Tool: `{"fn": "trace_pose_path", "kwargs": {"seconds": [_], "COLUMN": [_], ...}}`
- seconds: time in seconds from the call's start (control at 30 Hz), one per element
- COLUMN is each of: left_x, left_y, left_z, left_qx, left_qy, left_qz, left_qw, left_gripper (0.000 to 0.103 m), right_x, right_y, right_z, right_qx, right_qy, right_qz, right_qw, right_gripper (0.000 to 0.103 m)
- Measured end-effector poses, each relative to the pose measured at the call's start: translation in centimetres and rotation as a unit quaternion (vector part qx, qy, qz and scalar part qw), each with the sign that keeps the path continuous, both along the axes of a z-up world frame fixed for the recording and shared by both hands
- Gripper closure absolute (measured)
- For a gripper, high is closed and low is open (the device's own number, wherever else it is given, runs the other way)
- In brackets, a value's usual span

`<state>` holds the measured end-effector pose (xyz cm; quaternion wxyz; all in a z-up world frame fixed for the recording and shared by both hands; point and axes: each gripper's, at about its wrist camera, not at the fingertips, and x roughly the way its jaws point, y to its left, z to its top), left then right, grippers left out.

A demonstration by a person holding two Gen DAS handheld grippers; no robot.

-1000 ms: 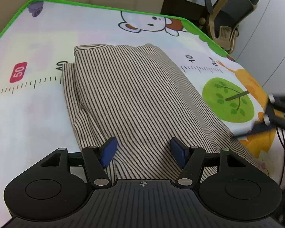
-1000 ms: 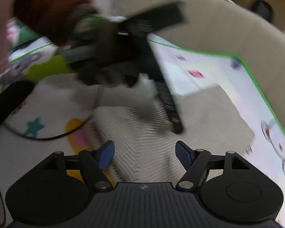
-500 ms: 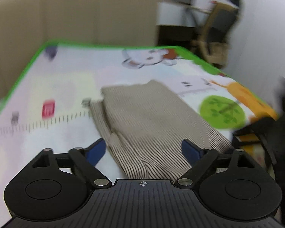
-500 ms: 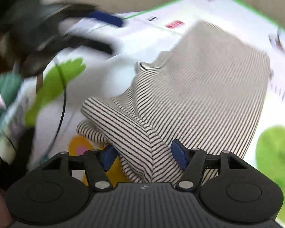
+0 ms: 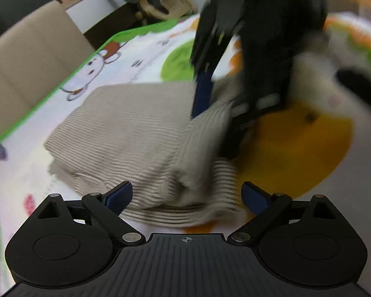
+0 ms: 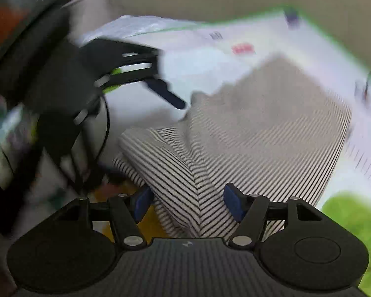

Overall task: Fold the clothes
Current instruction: 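Grasp the folded shirt end with the right tool and lift it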

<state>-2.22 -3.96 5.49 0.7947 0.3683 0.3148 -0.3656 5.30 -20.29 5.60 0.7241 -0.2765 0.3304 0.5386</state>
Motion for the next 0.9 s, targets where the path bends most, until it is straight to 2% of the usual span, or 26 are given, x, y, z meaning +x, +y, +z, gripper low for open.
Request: {"fn": "trace_pose_path", "kwargs": {"seconds": [0.03,0.1,0.23,0.27,0.3,0.33,0.4,0.47,0.5,0.53,0.6,0.67,0.7,0.77,0.83,0.9], "left_x": [0.5,2.1,4.8,5.3,5.8,6.3,6.7,6.5,6.4,6.4,6.4,7.7,8.7,11.1,13.6,15.9], "left_y": [0.1,1.0,3.3,3.6,3.9,4.3,4.7,5.1,5.6,6.5,8.4,10.5,11.0,10.7,8.9,7.2], "left_z": [-0.2,0.7,2.8,2.9,3.0,3.0,2.9,2.9,3.3,4.1,5.7,7.2,7.6,7.7,6.6,4.9], "left_qx": [-0.002,-0.044,-0.134,-0.149,-0.164,-0.179,-0.193,-0.194,-0.202,-0.222,-0.266,-0.313,-0.323,-0.313,-0.287,-0.262], "left_qy": [0.002,0.034,0.097,0.112,0.128,0.143,0.161,0.162,0.159,0.16,0.162,0.157,0.151,0.128,0.106,0.105], "left_qz": [0.016,0.061,0.142,0.16,0.178,0.196,0.219,0.223,0.218,0.216,0.213,0.243,0.262,0.279,0.274,0.265], "left_qw": [0.9999,0.9966,0.976,0.9692,0.9617,0.9534,0.9428,0.9415,0.9415,0.9371,0.9262,0.9045,0.8969,0.8987,0.9118,0.9219], "left_gripper": [0.004,0.004,0.004,0.004,0.004,0.004,0.004,0.004,0.005,0.005,0.005,0.005,0.005,0.005,0.005,0.005], "right_x": [-1.0,-2.6,-4.1,-4.1,-3.9,-3.4,-1.9,-0.7,-0.4,-0.2,0.0,0.0,-0.2,-0.3,0.4,1.2], "right_y": [-0.1,-0.1,1.1,1.2,1.3,1.4,1.5,1.4,1.3,1.3,1.1,0.9,0.7,0.5,1.2,1.5], "right_z": [0.1,-0.5,-3.4,-3.7,-3.7,-3.2,-2.0,-0.8,-0.2,0.3,1.3,2.2,2.6,3.4,5.0,7.7], "right_qx": [-0.002,-0.012,-0.046,-0.045,-0.044,-0.043,-0.038,-0.031,-0.028,-0.027,-0.028,-0.033,-0.041,-0.066,-0.081,-0.078], "right_qy": [-0.04,-0.108,-0.192,-0.201,-0.203,-0.194,-0.148,-0.102,-0.083,-0.066,-0.03,0.008,0.024,0.048,0.063,0.059], "right_qz": [0.019,0.05,0.09,0.092,0.086,0.071,0.047,0.028,0.022,0.019,0.022,0.043,0.056,0.074,0.087,0.091], "right_qw": [0.999,0.993,0.976,0.974,0.974,0.977,0.987,0.994,0.996,0.997,0.999,0.999,0.997,0.994,0.991,0.991], "right_gripper": [0.033,0.032,0.03,0.032,0.046,0.066,0.066,0.069,0.071,0.071,0.072,0.072,0.072,0.072,0.073,0.073]}}
